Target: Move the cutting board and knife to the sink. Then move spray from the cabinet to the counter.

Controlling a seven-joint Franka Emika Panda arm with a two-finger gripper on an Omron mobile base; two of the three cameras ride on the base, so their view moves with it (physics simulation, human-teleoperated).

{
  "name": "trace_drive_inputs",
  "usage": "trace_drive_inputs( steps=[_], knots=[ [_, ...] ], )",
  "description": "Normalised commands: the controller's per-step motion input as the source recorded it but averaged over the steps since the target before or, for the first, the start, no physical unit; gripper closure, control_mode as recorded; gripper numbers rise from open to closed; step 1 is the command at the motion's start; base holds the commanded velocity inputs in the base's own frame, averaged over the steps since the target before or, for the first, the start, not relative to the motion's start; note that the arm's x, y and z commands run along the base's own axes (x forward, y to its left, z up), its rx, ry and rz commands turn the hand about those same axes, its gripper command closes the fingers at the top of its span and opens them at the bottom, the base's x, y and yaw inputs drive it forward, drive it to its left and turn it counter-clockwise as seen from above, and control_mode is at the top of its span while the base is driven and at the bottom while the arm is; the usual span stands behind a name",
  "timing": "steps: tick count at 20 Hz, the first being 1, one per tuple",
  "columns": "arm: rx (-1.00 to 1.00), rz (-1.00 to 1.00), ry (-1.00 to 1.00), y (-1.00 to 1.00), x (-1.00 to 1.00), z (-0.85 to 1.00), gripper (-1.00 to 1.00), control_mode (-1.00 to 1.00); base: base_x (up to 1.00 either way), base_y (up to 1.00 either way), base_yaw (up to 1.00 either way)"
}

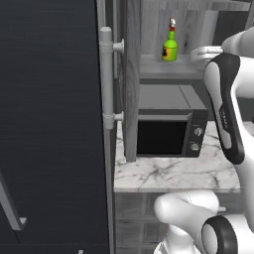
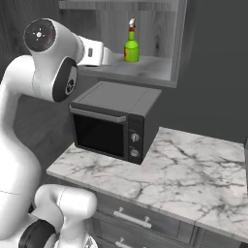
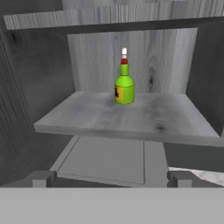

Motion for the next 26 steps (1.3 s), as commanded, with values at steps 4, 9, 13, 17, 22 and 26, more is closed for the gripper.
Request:
trace_drive_inputs(
  steps=[4,9,13,17,22,26],
  knots=[
    [-0.03,0.07,-0.04,0.11,0.35,0.04,-1.00,-1.00,0.00,0.00,0.00],
    [-0.03,0.01,0.01,0.05,0.39,0.10,-1.00,-1.00,0.00,0.00,0.00],
    [-0.04,0.00,0.03,0.01,0.36,0.09,-1.00,-1.00,0.00,0.00,0.00],
    [-0.01,0.00,0.07,0.00,0.38,0.01,-1.00,-1.00,0.00,0.00,0.00],
    [0.00,0.00,0.02,0.00,0.38,-0.04,-1.00,-1.00,0.00,0.00,0.00],
    [0.00,-0.03,0.00,-0.01,0.37,-0.11,-1.00,-1.00,0.00,0.00,0.00]
  ],
)
